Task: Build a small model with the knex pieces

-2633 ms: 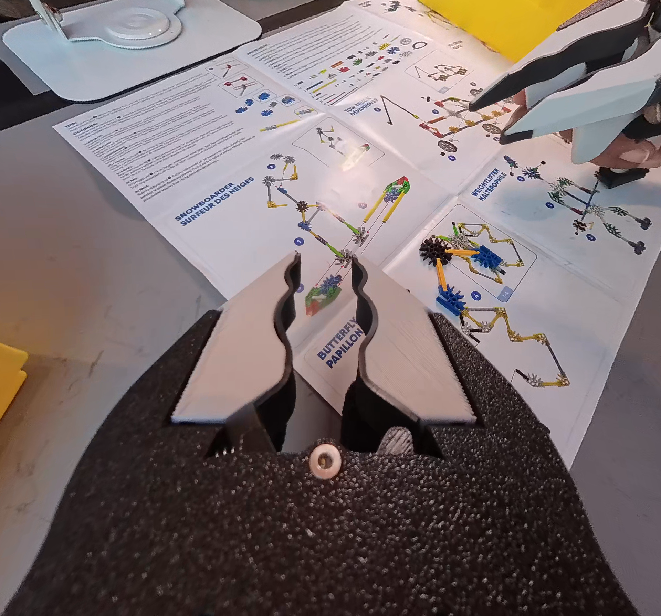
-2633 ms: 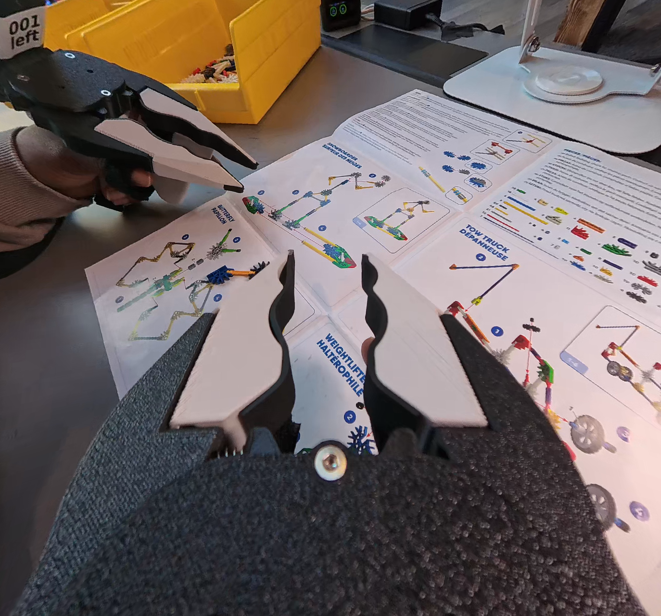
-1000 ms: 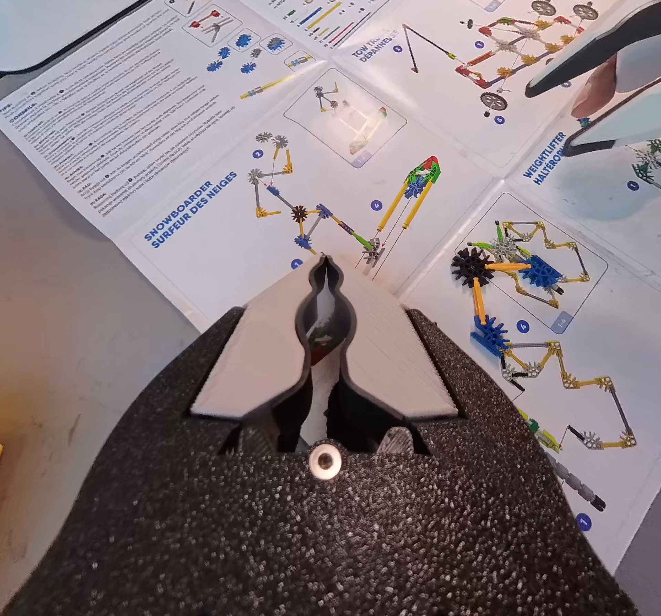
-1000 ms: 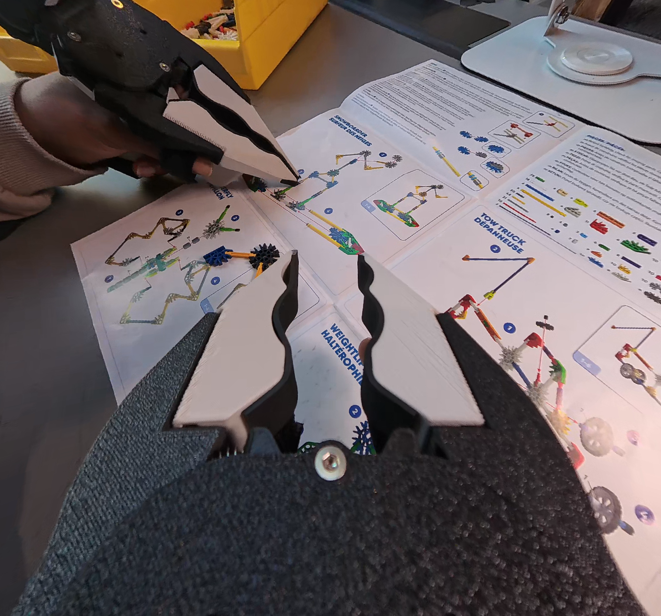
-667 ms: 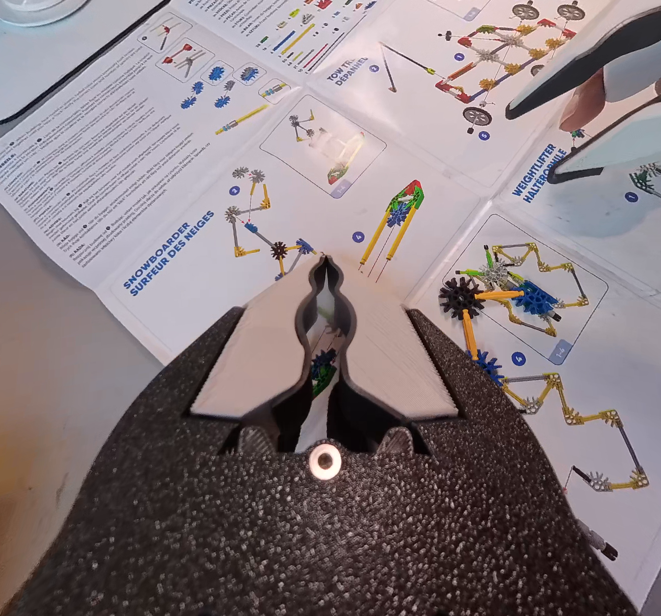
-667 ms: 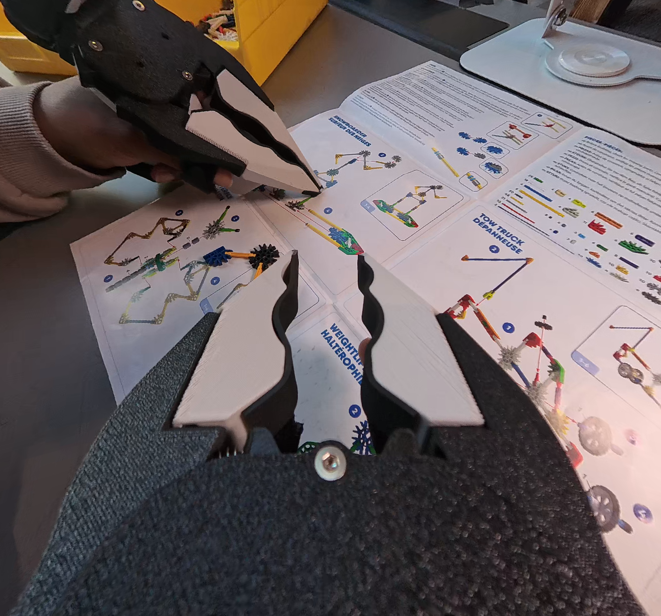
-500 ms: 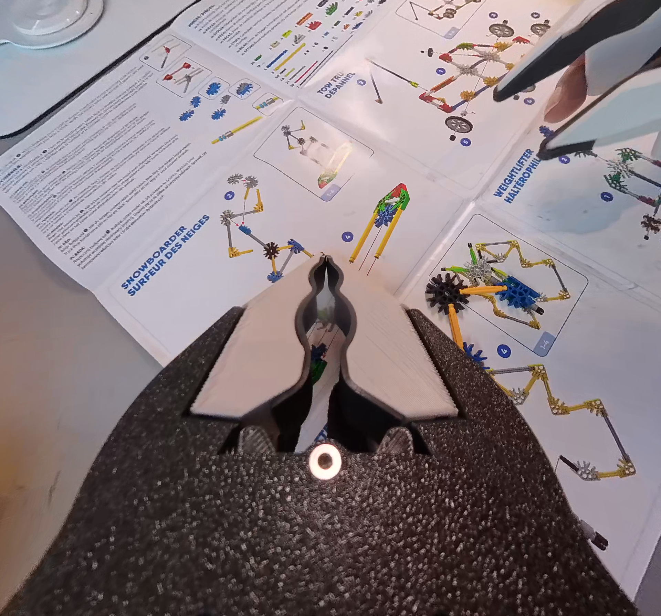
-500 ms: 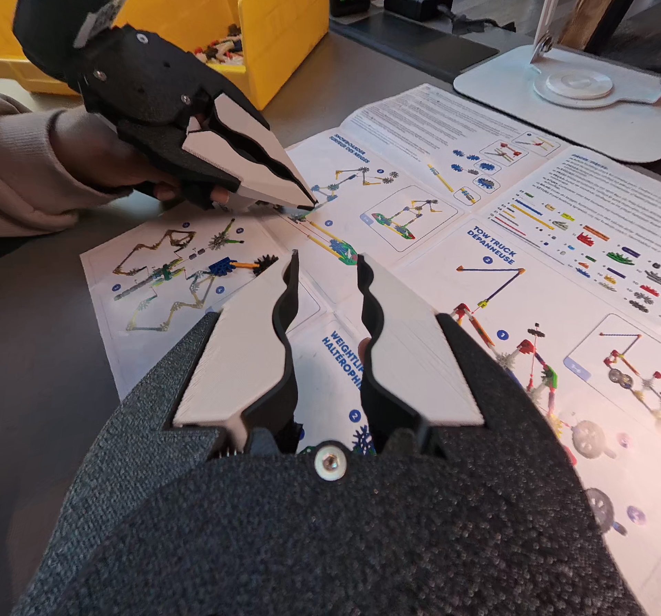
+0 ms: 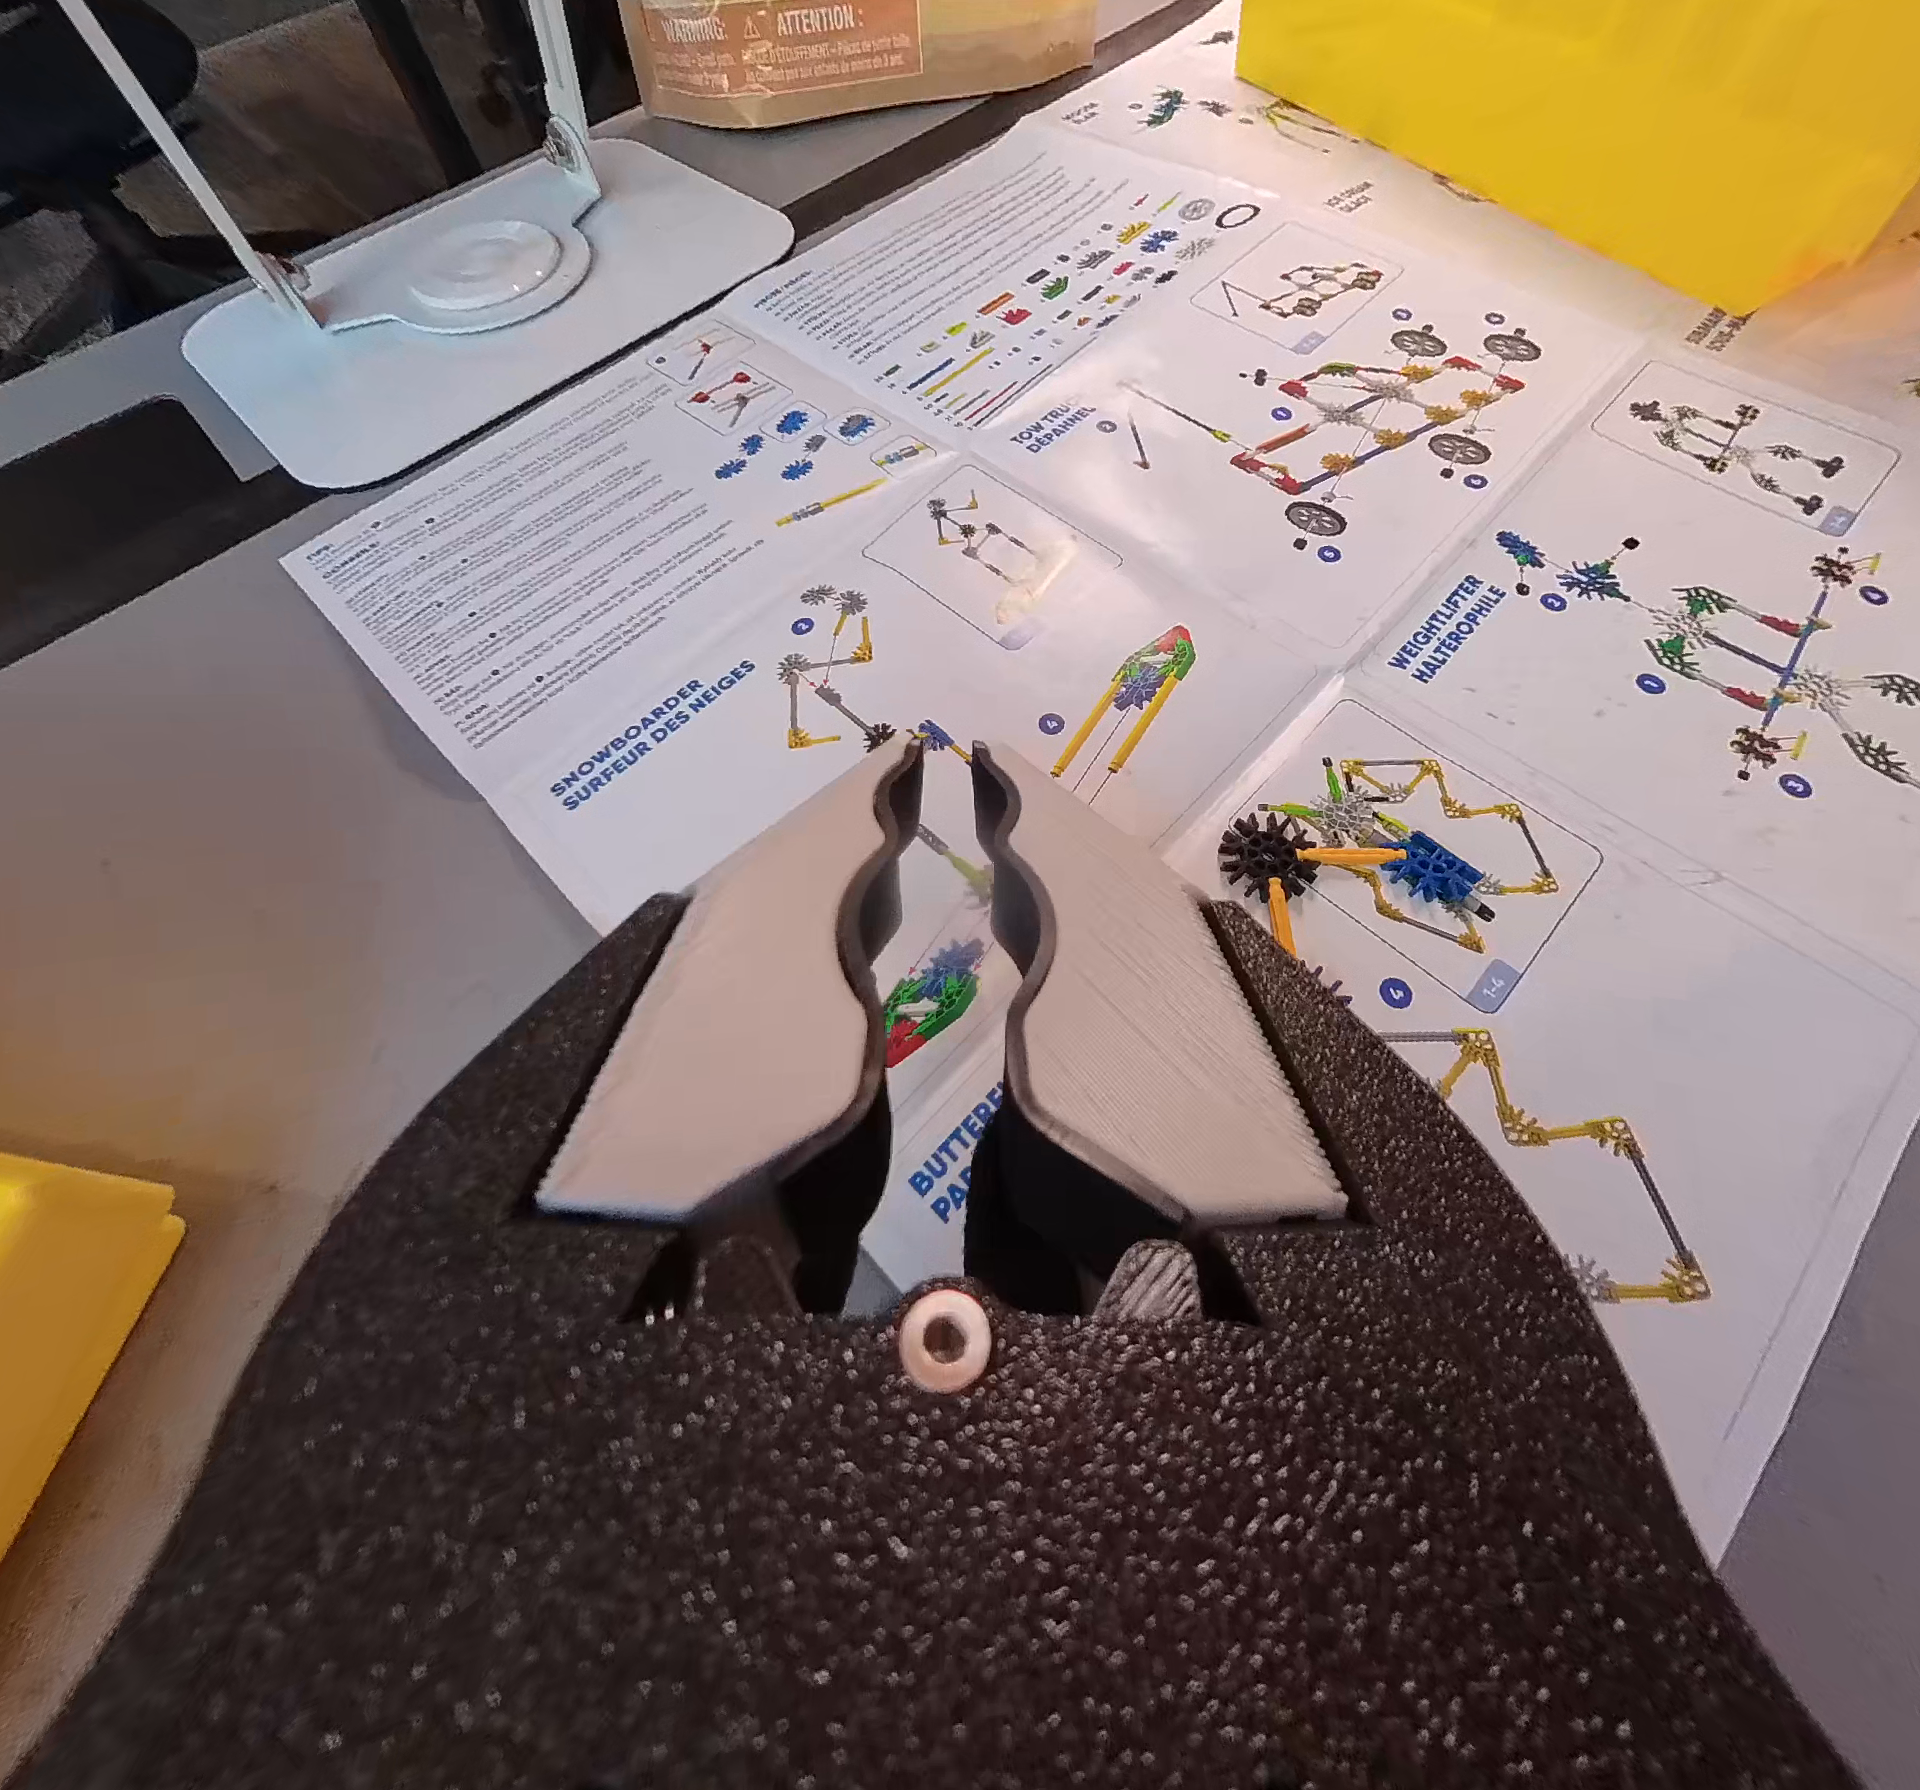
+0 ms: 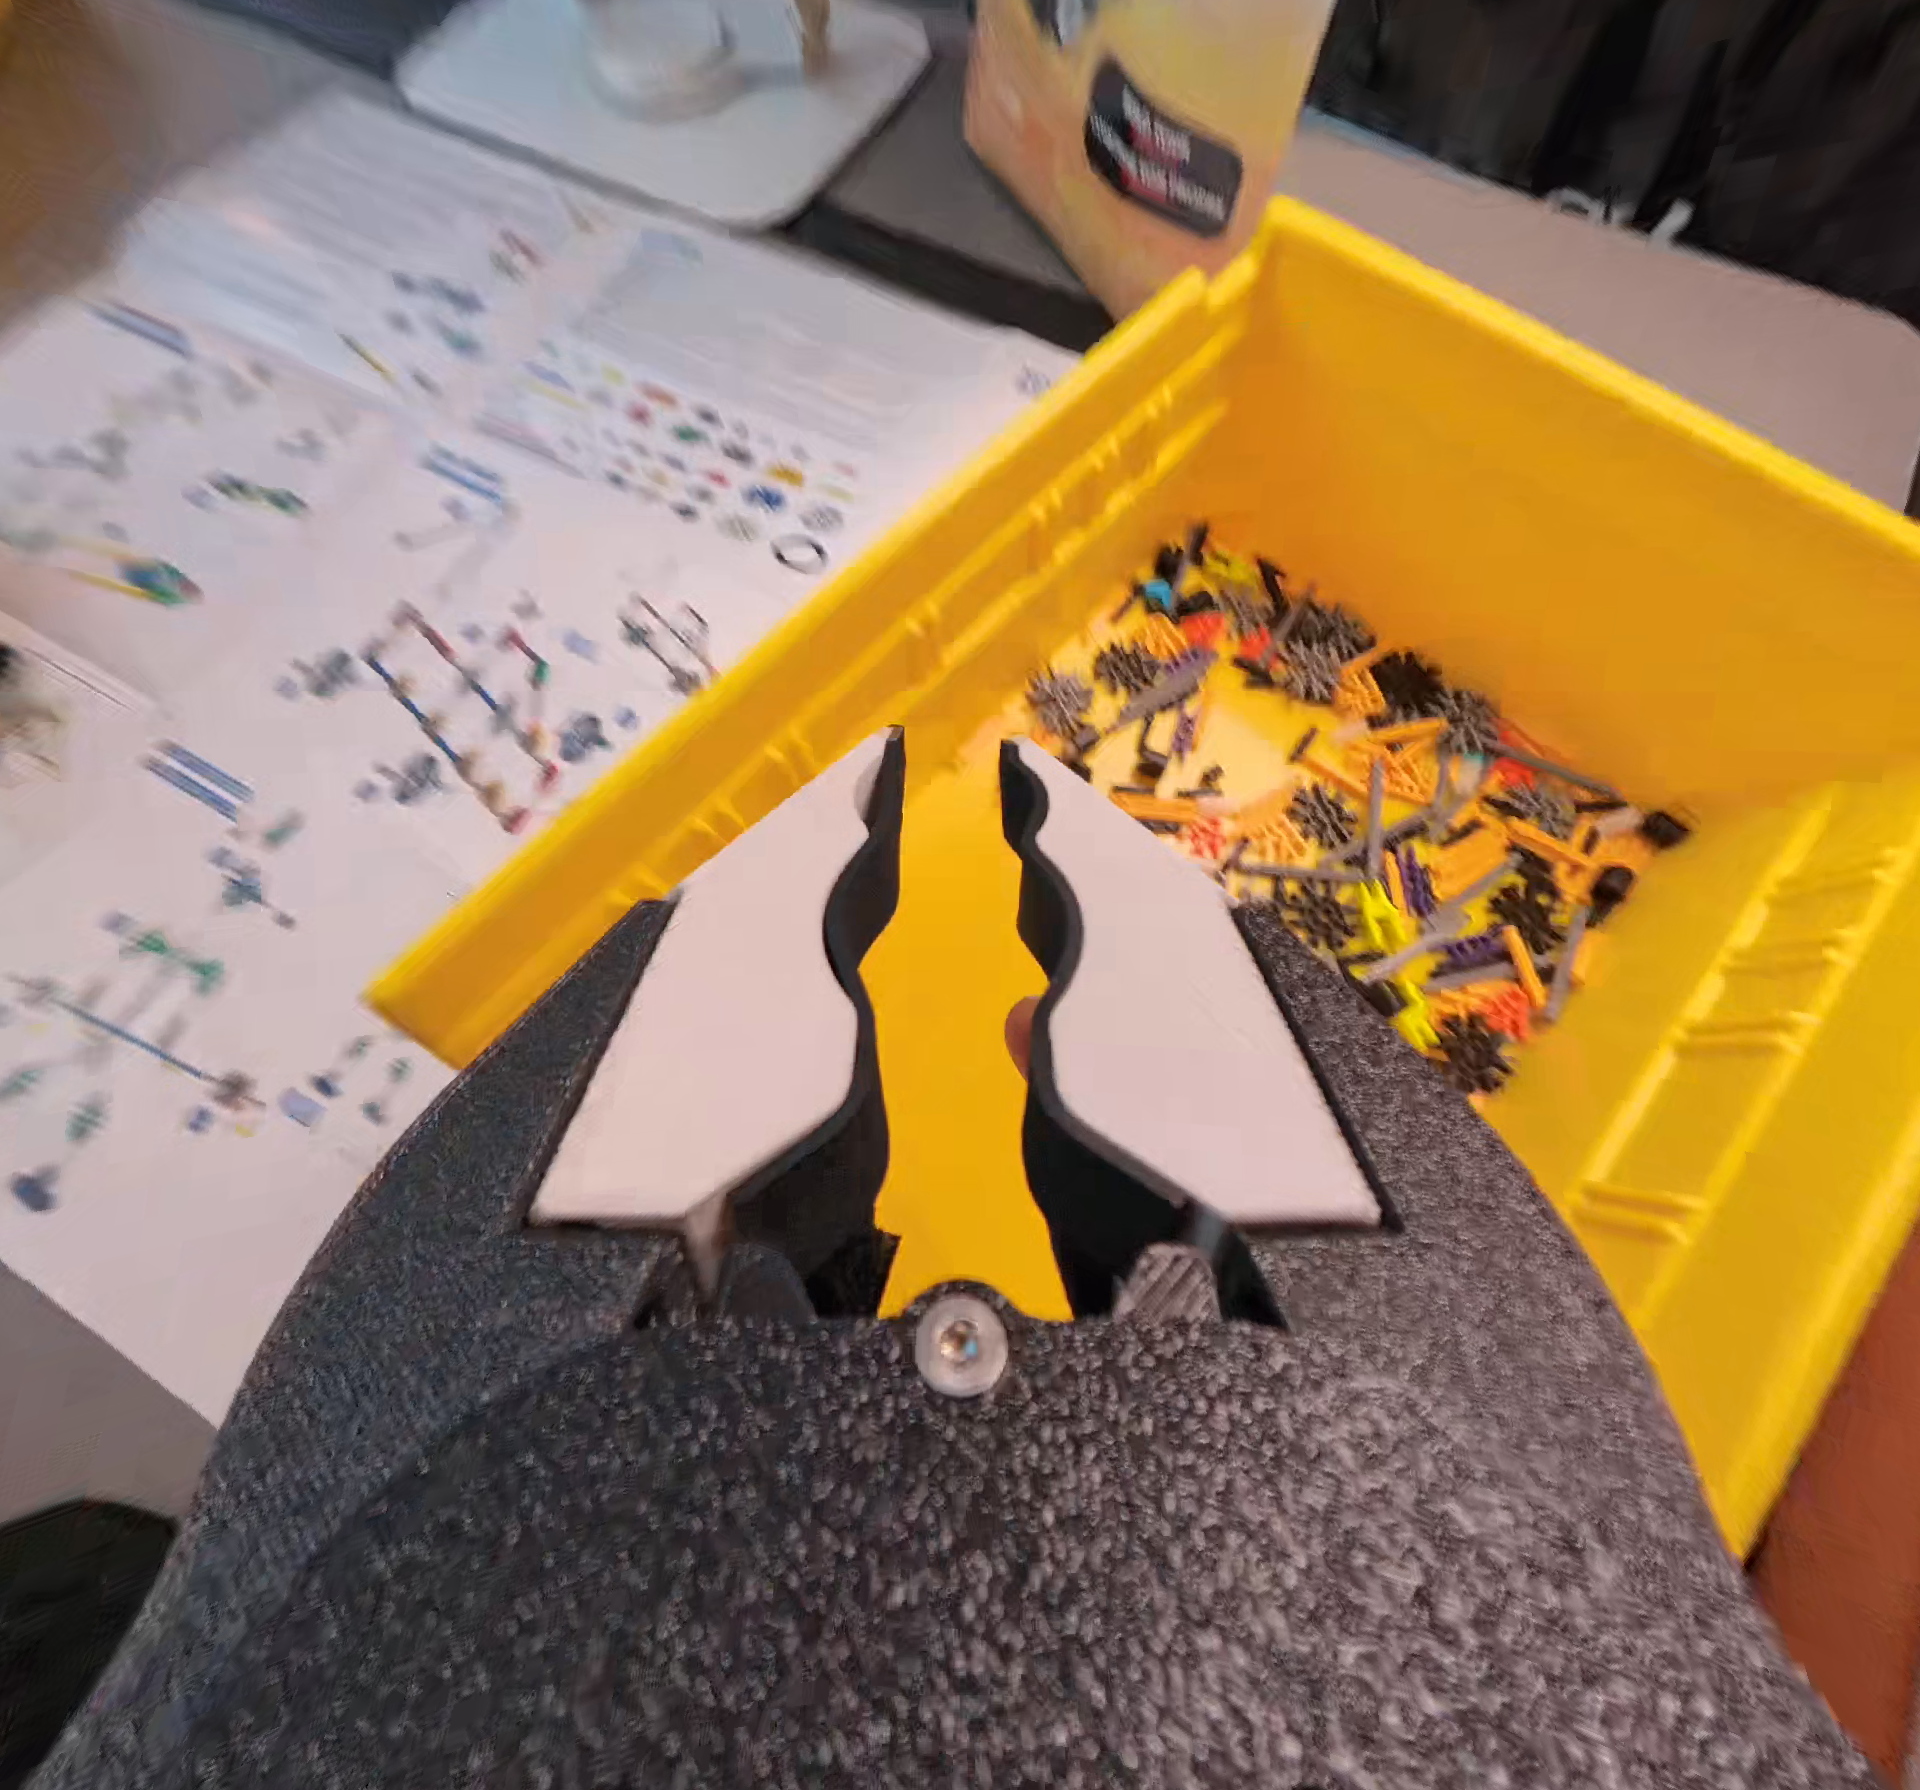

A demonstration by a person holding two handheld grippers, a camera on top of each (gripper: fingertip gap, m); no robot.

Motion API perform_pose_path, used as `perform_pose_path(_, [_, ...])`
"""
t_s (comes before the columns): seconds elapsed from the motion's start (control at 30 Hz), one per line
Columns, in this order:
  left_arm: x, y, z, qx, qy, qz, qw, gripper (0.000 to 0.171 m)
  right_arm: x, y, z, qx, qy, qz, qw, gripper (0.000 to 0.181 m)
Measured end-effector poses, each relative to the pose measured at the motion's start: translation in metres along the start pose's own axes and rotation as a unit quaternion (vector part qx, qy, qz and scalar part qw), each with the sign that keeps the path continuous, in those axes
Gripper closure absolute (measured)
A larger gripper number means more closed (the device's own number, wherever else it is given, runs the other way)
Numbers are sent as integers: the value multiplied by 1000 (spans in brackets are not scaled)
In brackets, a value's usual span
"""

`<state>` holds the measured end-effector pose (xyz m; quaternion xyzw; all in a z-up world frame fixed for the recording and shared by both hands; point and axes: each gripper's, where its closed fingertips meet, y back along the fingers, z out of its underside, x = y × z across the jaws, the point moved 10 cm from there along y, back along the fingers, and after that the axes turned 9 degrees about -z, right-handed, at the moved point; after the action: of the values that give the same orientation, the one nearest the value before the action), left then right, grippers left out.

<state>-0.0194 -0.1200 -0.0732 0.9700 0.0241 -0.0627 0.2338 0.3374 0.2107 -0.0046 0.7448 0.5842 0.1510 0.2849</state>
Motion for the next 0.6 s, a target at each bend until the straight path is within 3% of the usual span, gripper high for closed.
perform_pose_path(0.1, [0, 4, -1, 4, -4, -6, 1000, 162, 24, -29, 31, -128, 24, 20, 991, 164])
perform_pose_path(0.2, [-2, 7, 0, 7, -9, -10, 1000, 162, 30, -48, 42, -179, 40, 19, 983, 163])
perform_pose_path(0.6, [-10, 10, 9, 2, -7, -2, 1000, 162, 47, -62, 41, -207, 3, -7, 978, 179])
